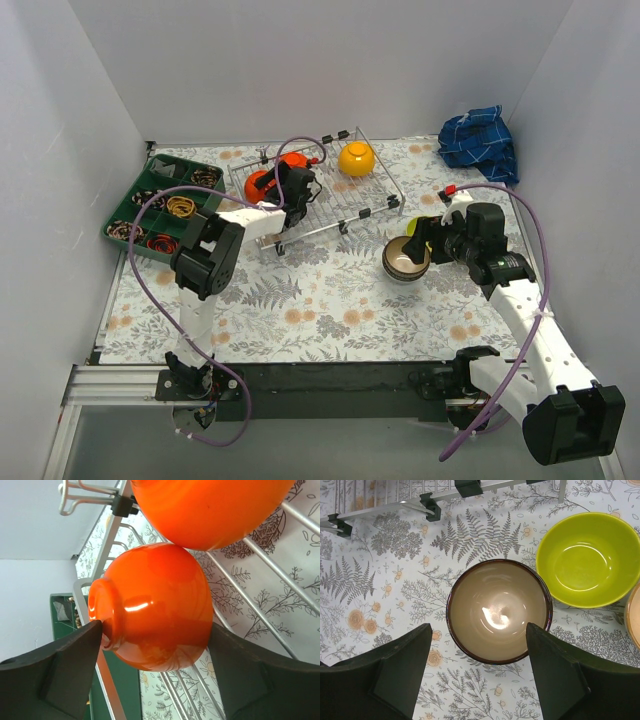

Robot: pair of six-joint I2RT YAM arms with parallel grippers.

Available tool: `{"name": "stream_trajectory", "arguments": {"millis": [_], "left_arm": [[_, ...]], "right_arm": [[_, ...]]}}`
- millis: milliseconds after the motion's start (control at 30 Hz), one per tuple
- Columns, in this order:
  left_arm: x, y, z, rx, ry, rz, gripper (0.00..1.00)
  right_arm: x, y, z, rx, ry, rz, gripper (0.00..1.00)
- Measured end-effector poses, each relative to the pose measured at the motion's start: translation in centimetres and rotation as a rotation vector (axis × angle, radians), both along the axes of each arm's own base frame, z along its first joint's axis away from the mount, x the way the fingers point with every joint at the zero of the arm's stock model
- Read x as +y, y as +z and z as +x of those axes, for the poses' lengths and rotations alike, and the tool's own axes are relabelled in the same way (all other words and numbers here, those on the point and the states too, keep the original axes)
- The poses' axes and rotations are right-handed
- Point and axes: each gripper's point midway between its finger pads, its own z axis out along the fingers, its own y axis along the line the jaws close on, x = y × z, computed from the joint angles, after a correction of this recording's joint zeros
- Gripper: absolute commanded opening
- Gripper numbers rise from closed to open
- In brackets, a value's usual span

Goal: Unload the bowls from the dish rack

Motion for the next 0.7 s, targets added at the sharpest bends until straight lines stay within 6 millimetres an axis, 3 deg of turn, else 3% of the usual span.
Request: {"name": "stream_trajectory", "arguments": {"millis": [200, 467, 700], "left_arm": [[-0.7, 1.1, 0.4, -0.054, -0.009, 0.001, 0.55], [-1.4, 2.5, 0.1, -0.064, -0.031, -0.017, 0.4], [-1.7, 6.9, -0.5, -0.113, -0.008, -0.104, 0.32]], "right_arm": [[0.2, 0.1, -0.1, -0.001, 0.009, 0.006, 0.83], [0.3, 0.1, -0.2, 0.002, 0.015, 0.015, 0.83], [0.8, 0.5, -0.4, 0.007, 0.029, 0.043, 0.83]]}}
